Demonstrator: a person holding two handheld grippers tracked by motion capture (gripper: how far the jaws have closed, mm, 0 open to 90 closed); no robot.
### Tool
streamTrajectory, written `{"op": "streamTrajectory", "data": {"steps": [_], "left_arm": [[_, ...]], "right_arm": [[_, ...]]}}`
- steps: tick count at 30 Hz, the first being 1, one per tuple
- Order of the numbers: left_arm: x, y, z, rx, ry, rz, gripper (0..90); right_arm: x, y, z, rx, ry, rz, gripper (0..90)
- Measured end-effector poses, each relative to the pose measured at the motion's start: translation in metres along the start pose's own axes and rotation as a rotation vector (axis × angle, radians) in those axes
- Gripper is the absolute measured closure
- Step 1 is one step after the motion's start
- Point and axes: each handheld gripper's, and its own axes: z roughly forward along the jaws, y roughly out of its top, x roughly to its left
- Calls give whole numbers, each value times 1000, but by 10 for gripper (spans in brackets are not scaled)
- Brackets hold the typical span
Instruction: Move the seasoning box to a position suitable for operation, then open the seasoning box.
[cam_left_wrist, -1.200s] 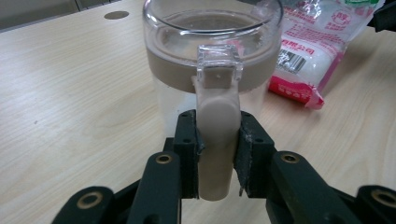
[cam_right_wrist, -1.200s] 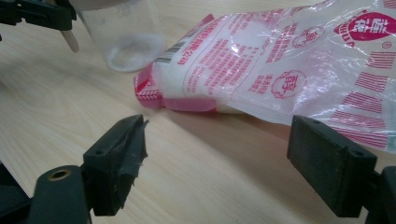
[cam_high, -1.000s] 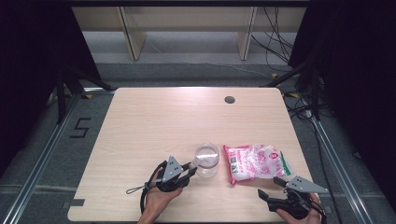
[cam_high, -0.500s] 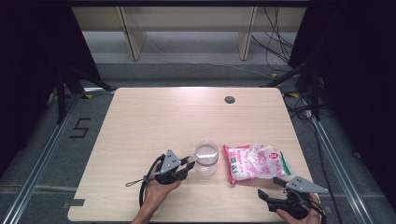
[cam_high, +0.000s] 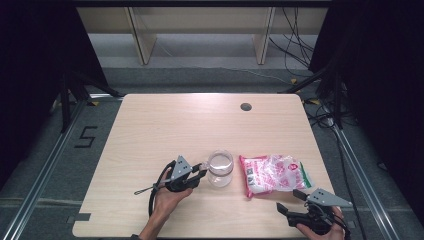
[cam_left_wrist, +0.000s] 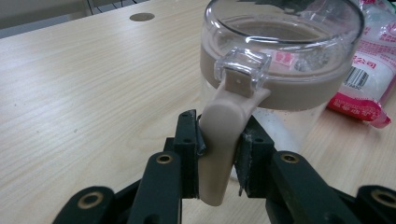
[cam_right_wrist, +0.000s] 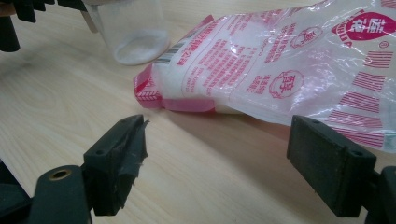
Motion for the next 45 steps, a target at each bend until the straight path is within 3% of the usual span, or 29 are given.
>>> {"op": "streamTrajectory", "data": {"steps": [1, 2, 3, 14, 16, 17, 18, 19, 24, 29, 30, 32, 36, 39, 45], "left_arm": [[0, 0, 0, -3, 2, -13, 722], [1, 0, -1, 0, 6, -13, 723], [2, -1, -1, 2, 7, -13, 723], [4, -1, -4, -3, 2, -25, 715], [5, -1, -7, -4, 11, -45, 672], [7, -1, -9, -6, 9, -52, 642], [8, -1, -11, -8, 2, -66, 609], [9, -1, -13, -5, -3, -76, 568], [12, -2, -26, 37, -9, -107, 427], [10, 5, -33, 41, -16, -88, 391], [9, 7, -35, 41, -14, -86, 395], [6, 10, -39, 34, -31, -69, 466], [-1, 15, -47, 14, -17, -7, 625], [-3, 18, -51, 5, -11, 16, 762], [0, 24, -55, -33, 2, 19, 866]], "right_arm": [[-1, 0, 0, -11, -7, -14, 206], [2, -1, -1, 1, 4, 35, 205], [-1, 0, -1, -7, 6, 8, 205], [-1, -1, 0, -8, 3, -4, 205], [-1, 0, 0, -8, 7, -1, 205], [2, -1, 0, 0, 3, 38, 205], [2, -1, -1, 3, 4, 42, 205], [-1, 0, 0, -7, 6, 9, 205], [-1, -1, -1, -2, 5, 0, 205], [-1, -1, -1, -12, -5, -1, 204], [1, -1, -1, -1, 3, 35, 204], [-1, -1, -2, -5, -3, -2, 204], [0, -1, -2, -13, -6, -1, 203], [1, 0, -2, -10, -6, 17, 202], [4, 0, -2, -12, -4, 19, 203]]}}
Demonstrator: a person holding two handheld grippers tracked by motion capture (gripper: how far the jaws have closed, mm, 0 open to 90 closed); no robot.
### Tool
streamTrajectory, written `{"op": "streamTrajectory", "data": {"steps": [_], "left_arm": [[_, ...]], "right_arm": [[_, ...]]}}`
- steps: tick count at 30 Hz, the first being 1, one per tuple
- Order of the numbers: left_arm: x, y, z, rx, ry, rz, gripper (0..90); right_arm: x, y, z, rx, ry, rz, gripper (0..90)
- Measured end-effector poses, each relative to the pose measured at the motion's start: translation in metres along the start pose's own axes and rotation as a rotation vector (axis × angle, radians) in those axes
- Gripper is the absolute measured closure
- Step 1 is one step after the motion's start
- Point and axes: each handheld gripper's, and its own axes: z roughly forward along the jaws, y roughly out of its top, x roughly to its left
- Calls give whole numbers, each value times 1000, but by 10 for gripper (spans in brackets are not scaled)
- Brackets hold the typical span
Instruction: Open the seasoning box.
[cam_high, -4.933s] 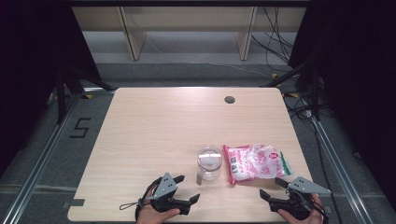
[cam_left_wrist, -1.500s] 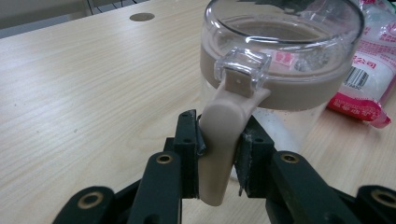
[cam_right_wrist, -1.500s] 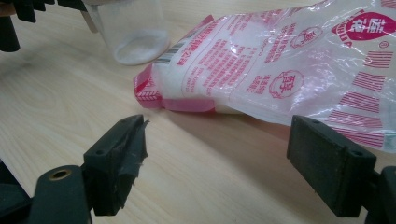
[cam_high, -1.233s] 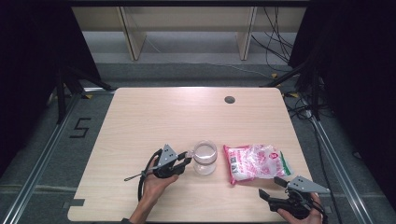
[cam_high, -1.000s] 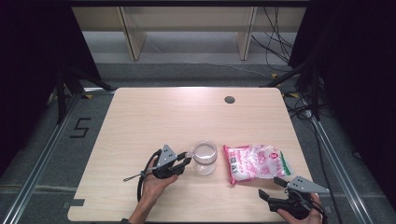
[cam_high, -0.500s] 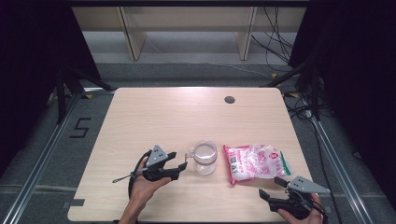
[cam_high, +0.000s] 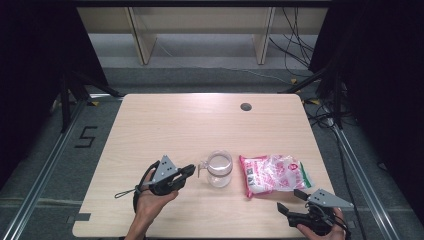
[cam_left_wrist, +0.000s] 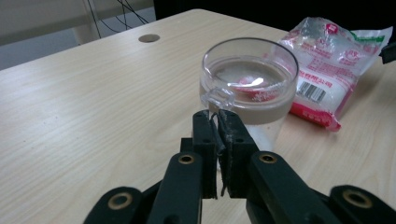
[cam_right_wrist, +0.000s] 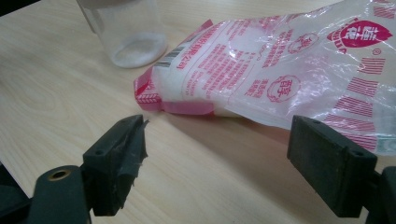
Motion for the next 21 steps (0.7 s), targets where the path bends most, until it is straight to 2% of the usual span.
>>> {"op": "streamTrajectory", "data": {"steps": [1, 3, 5, 9, 10, 11, 12, 13, 14, 15, 17, 20, 21], "left_arm": [[1, 1, 2, -16, -2, -6, 872], [1, 4, 4, -9, -10, -4, 891], [1, 8, 7, -20, -15, -6, 892], [1, 14, 12, -36, -24, 0, 893], [0, 15, 12, -32, -22, -4, 893], [0, 16, 14, -31, -25, 2, 893], [-1, 17, 16, -37, -35, -10, 894], [-1, 18, 17, -27, -29, 6, 893], [-1, 18, 18, -25, -29, 13, 893], [-1, 19, 19, -27, -30, 20, 893], [-2, 21, 22, -24, -42, 7, 894], [-2, 22, 25, -19, -44, 23, 893], [-2, 22, 27, -24, -50, 13, 893]], "right_arm": [[0, 0, 0, 1, 1, 1, 203], [1, 0, 0, 6, -1, 4, 203], [-2, 1, 0, -4, -6, -42, 203], [-2, 1, 1, -4, -7, -42, 203], [1, 0, 1, 3, 1, -5, 203], [-1, 0, 1, -6, -8, -42, 203], [-1, 1, 2, -4, -9, -42, 203], [1, 0, 2, 1, 3, -9, 202], [2, 0, 2, 5, 2, -5, 202], [2, 0, 2, 2, 1, -9, 202], [2, 1, 2, 2, 2, -12, 202], [2, 1, 1, 4, 3, -7, 202], [2, 1, 1, 0, 3, -10, 202]]}}
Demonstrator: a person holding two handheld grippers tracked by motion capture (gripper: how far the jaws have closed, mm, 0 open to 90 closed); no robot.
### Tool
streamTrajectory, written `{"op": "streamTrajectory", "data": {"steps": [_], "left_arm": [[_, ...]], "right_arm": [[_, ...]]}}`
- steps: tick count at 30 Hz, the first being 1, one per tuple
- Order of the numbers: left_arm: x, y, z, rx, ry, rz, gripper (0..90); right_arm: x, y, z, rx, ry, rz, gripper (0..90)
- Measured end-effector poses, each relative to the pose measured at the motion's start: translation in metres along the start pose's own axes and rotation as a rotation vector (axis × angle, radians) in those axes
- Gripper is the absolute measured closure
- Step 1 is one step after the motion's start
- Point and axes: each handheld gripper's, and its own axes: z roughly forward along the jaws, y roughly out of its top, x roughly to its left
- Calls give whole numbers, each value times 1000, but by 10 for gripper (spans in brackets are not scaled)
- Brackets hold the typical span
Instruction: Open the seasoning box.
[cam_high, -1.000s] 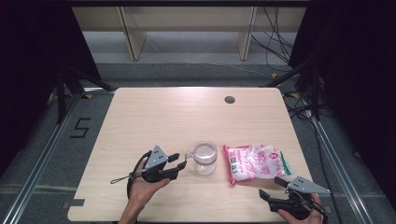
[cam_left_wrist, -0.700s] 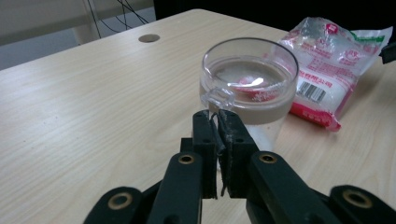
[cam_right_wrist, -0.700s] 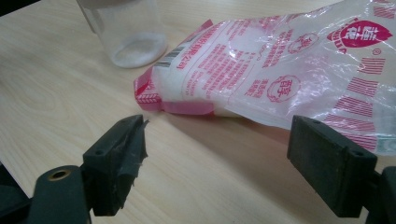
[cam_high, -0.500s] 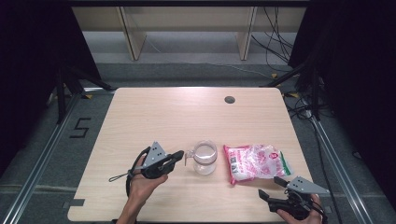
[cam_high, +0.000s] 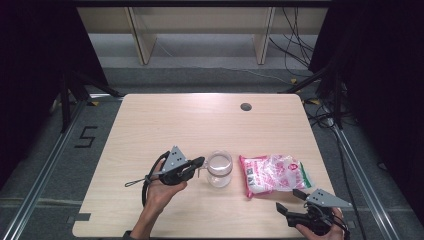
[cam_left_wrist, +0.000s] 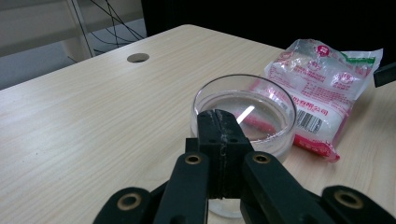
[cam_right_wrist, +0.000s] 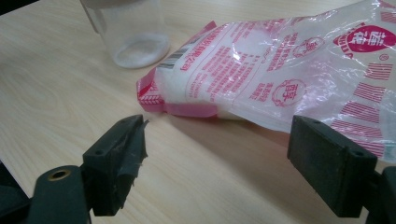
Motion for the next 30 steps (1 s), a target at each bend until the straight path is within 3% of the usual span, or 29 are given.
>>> {"op": "streamTrajectory", "data": {"steps": [5, 9, 13, 14, 15, 16, 19, 20, 22, 25, 28, 29, 30], "left_arm": [[4, -2, 2, 17, 14, 5, 893], [7, -5, 3, 6, 7, -24, 890], [7, -6, 3, 10, 6, -30, 881], [8, -6, 3, 8, 6, -31, 881], [8, -6, 3, 7, 6, -33, 881], [7, -6, 3, 6, 7, -32, 881], [8, -7, 3, -2, 6, -40, 877], [9, -8, 3, -10, -2, -38, 876], [10, -8, 3, -9, -1, -37, 876], [9, -8, 3, -8, 4, -36, 876], [9, -9, 3, 0, 12, -42, 876], [9, -9, 3, 3, 11, -31, 875], [9, -9, 3, 2, 12, -34, 875]], "right_arm": [[-1, 1, 1, -9, -3, -29, 202], [-2, 1, 1, -9, -6, -46, 203], [0, 2, 1, -3, 1, -45, 222], [3, 2, 2, -6, 6, -15, 228], [3, 3, 3, -15, 7, -33, 240], [2, 5, 3, -12, 16, -64, 259], [8, 8, 6, -35, 24, -54, 316], [6, 10, 8, -38, 31, -103, 355], [10, 13, 12, -35, 39, -118, 384], [22, 17, 17, -47, 76, -80, 474], [26, 24, 25, -61, 99, -155, 541], [31, 25, 25, -51, 94, -126, 573], [31, 28, 30, -72, 111, -169, 596]]}}
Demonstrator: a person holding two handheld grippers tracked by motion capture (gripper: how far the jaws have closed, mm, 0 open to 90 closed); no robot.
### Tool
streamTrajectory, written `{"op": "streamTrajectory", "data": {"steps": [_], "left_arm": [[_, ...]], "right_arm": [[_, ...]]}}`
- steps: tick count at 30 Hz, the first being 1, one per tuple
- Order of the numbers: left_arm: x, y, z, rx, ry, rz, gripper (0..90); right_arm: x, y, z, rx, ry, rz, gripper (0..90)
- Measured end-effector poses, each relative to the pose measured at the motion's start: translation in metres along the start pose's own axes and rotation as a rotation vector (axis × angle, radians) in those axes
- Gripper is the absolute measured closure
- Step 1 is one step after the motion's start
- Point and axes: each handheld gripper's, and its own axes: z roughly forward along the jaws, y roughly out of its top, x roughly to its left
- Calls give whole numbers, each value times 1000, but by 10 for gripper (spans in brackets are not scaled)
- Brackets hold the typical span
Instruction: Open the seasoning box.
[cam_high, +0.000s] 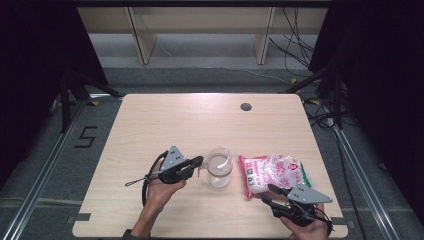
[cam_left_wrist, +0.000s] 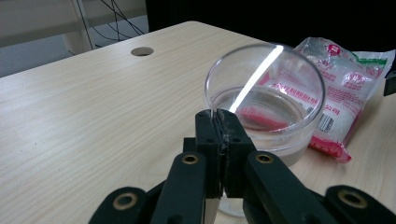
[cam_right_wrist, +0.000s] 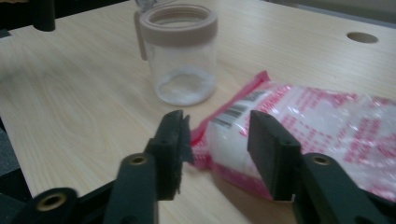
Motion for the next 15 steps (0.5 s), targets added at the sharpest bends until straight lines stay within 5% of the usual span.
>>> {"op": "streamTrajectory", "data": {"steps": [4, 5, 6, 8, 9, 10, 15], "left_arm": [[-1, 0, 0, -3, 0, -6, 873], [-1, 0, 0, -3, -1, -5, 873], [-1, 0, 0, 0, 4, -3, 873], [-1, 0, 0, 0, 3, -3, 873], [-1, 0, 0, -1, 3, -4, 874], [-1, 0, 0, 0, 4, -2, 873], [-1, 0, 0, 0, 3, -4, 873]], "right_arm": [[3, 11, 11, -8, 13, -23, 683], [2, 14, 15, -28, 2, -60, 718], [5, 16, 19, -20, 32, -38, 741], [7, 20, 25, -22, 20, -39, 798], [4, 23, 30, -38, 26, -78, 817], [5, 24, 33, -35, 39, -46, 836], [2, 35, 50, -48, 33, -69, 897]]}}
